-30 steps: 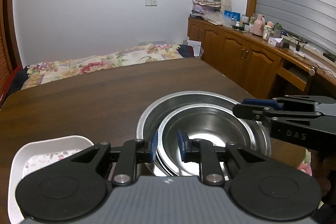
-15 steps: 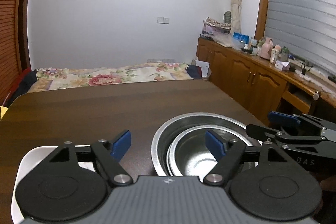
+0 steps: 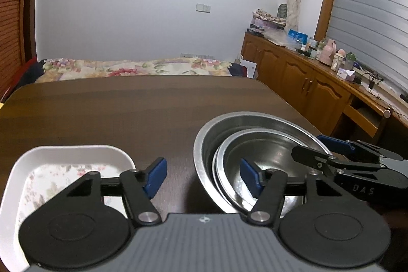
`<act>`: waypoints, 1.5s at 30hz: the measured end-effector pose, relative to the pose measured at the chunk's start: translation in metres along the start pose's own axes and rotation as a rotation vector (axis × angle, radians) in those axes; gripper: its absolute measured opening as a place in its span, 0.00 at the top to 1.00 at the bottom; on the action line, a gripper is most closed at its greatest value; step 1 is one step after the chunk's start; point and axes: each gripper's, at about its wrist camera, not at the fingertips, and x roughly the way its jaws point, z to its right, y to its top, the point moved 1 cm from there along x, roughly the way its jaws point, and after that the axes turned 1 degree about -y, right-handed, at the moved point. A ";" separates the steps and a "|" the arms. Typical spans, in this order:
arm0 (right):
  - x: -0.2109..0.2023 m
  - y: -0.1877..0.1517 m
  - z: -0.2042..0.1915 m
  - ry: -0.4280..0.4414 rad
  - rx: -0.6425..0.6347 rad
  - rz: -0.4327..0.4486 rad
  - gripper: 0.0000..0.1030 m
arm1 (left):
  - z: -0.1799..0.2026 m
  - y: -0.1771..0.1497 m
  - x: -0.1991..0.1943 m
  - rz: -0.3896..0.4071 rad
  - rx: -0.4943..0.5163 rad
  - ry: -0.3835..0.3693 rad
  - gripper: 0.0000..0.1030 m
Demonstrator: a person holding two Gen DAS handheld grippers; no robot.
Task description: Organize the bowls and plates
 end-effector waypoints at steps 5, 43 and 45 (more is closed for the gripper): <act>-0.001 -0.003 -0.003 0.015 0.020 0.004 0.31 | 0.000 -0.005 0.003 -0.010 -0.010 -0.016 0.46; -0.005 -0.006 -0.009 0.020 0.049 0.042 0.57 | 0.005 -0.011 -0.012 0.059 -0.033 -0.026 0.72; -0.007 -0.002 -0.011 0.023 0.050 0.045 0.57 | 0.002 -0.007 -0.018 0.068 -0.034 -0.030 0.72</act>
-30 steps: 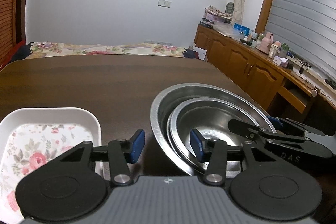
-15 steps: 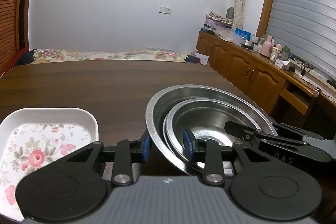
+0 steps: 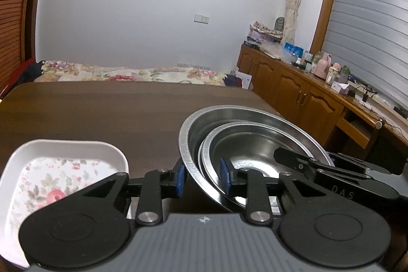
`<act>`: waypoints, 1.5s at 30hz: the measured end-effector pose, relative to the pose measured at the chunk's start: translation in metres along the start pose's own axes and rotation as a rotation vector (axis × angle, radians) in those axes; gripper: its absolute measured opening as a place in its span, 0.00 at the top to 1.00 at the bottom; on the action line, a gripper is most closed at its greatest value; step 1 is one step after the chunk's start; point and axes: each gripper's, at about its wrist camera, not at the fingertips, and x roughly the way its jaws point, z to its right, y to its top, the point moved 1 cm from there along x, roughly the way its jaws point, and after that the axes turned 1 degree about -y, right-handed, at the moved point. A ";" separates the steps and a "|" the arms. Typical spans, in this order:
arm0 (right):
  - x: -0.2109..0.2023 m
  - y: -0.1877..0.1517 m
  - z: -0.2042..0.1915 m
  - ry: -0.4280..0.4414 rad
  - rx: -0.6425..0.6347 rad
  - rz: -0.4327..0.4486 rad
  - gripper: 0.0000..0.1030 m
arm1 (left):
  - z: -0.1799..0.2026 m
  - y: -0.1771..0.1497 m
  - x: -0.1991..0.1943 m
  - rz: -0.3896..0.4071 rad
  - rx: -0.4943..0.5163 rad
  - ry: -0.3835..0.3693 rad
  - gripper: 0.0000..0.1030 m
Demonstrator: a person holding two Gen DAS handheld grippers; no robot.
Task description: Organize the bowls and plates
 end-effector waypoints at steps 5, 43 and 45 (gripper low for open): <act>-0.002 0.009 -0.011 0.011 -0.014 0.009 0.57 | -0.008 0.009 -0.015 0.021 0.004 0.001 0.72; 0.011 0.020 -0.100 0.199 -0.103 -0.039 0.57 | -0.085 0.014 -0.105 0.105 -0.078 0.130 0.72; 0.014 0.017 -0.104 0.211 -0.104 -0.052 0.57 | -0.091 0.010 -0.107 0.102 -0.086 0.140 0.72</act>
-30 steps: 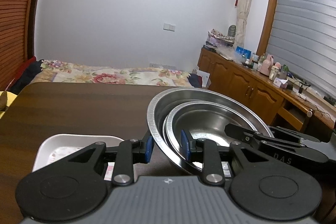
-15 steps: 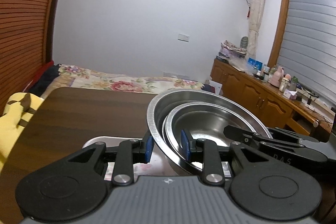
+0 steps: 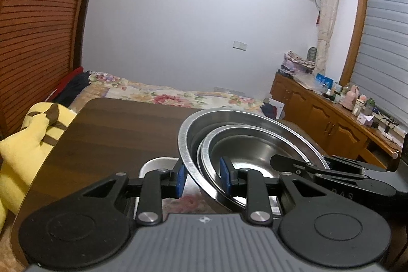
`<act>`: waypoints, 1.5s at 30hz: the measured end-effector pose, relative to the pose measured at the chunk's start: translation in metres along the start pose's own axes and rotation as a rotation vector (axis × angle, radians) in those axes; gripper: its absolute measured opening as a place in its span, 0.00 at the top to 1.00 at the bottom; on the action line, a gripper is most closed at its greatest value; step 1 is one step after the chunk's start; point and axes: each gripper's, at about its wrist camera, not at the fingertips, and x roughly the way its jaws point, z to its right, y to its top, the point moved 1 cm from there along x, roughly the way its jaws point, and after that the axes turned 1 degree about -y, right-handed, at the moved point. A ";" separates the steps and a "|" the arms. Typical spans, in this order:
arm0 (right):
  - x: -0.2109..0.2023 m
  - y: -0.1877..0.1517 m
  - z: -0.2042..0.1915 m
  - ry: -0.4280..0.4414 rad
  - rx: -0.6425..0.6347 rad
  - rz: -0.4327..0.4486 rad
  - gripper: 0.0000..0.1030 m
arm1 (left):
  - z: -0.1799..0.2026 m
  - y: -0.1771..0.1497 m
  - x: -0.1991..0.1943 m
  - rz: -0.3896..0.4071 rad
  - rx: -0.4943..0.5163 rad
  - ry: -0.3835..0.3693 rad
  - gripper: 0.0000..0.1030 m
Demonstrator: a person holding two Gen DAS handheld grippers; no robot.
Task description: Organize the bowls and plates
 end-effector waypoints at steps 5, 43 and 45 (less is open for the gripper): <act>0.011 -0.006 -0.011 0.026 -0.010 -0.030 0.57 | -0.016 -0.009 -0.002 -0.005 -0.024 0.026 0.72; 0.038 -0.019 -0.027 0.058 -0.018 -0.100 0.52 | -0.038 -0.025 0.011 -0.035 -0.040 0.094 0.71; 0.038 -0.019 -0.025 0.052 -0.006 -0.097 0.46 | -0.037 -0.025 0.010 -0.036 -0.039 0.097 0.71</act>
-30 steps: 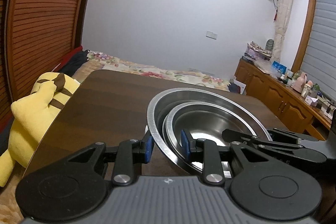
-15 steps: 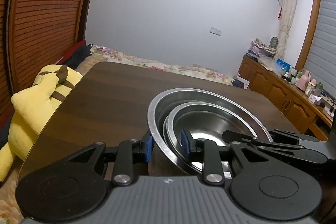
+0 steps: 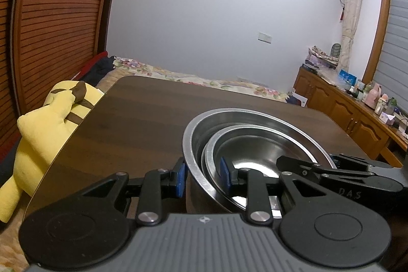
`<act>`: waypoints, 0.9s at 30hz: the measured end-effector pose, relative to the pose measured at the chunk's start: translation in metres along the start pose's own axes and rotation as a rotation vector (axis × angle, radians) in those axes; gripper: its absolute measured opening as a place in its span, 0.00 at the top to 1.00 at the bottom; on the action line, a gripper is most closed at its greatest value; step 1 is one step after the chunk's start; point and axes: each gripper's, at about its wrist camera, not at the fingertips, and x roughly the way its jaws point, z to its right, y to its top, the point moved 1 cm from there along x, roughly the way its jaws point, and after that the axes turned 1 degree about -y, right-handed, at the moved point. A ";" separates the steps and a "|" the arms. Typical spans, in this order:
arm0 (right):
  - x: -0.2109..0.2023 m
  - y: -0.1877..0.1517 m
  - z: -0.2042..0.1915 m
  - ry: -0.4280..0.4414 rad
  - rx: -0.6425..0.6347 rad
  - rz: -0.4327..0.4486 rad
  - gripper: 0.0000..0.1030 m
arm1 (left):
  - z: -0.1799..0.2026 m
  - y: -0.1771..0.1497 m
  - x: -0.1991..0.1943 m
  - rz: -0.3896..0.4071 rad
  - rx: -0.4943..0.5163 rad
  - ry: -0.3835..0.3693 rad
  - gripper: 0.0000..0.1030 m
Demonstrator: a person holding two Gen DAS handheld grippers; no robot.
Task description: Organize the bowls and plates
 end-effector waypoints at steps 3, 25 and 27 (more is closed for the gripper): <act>-0.001 0.000 0.003 -0.013 0.012 0.011 0.46 | 0.000 -0.001 0.000 -0.001 0.000 0.003 0.71; -0.047 0.023 0.016 -0.105 0.020 0.121 0.46 | -0.002 0.019 -0.017 0.042 0.049 0.071 0.55; -0.053 0.025 0.016 -0.111 0.020 0.127 0.45 | 0.001 0.022 -0.021 0.047 0.057 0.069 0.50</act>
